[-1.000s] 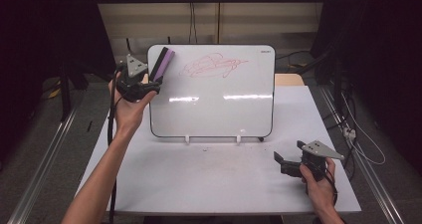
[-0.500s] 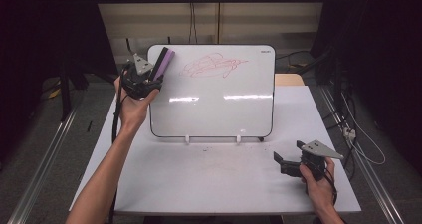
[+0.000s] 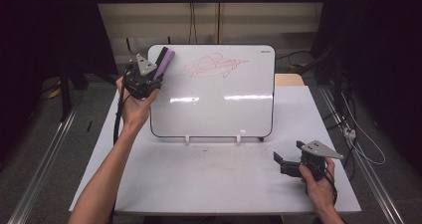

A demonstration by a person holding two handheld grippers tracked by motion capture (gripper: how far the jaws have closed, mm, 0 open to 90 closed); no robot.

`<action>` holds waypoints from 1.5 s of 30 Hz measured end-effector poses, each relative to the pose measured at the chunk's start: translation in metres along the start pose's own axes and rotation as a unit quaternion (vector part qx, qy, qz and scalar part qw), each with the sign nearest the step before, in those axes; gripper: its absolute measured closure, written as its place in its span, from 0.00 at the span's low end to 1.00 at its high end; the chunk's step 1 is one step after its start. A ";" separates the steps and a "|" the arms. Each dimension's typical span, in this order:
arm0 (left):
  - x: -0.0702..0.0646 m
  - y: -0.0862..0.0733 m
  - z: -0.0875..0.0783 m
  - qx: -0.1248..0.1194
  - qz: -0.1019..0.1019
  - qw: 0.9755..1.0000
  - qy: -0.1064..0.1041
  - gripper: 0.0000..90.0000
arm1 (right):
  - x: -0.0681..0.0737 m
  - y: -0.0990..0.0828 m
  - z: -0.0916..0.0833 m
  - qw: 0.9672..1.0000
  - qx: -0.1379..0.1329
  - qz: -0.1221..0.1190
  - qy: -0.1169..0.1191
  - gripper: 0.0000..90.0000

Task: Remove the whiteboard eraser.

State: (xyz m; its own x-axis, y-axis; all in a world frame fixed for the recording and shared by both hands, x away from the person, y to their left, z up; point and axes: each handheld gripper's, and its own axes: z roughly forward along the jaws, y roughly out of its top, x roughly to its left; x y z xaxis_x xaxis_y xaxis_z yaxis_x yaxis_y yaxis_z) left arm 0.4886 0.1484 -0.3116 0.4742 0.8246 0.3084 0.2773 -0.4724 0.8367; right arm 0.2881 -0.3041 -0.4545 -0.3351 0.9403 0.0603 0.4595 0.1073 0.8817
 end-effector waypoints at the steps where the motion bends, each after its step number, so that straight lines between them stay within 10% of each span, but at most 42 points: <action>1: 0.000 0.000 0.000 -0.002 0.001 1.000 0.001 0.70 | 0.000 0.000 0.000 1.000 0.000 0.001 0.000 0.06; 24: 0.004 -0.004 -0.018 -0.036 -0.018 0.999 -0.030 0.71 | 0.000 0.000 -0.001 1.000 -0.001 0.001 0.000 0.06; 45: -0.034 -0.036 -0.037 -0.058 -0.020 0.994 -0.094 0.71 | 0.010 0.002 0.002 1.000 -0.006 0.001 0.021 0.05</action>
State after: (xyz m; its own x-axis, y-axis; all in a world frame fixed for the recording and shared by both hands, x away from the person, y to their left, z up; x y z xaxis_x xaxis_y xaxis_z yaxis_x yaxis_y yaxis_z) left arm 0.4316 0.1492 -0.3356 0.6150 0.7646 0.1928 0.2057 -0.3916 0.8969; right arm 0.2875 -0.2935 -0.4530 -0.3691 0.9258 0.0818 0.4497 0.1009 0.8875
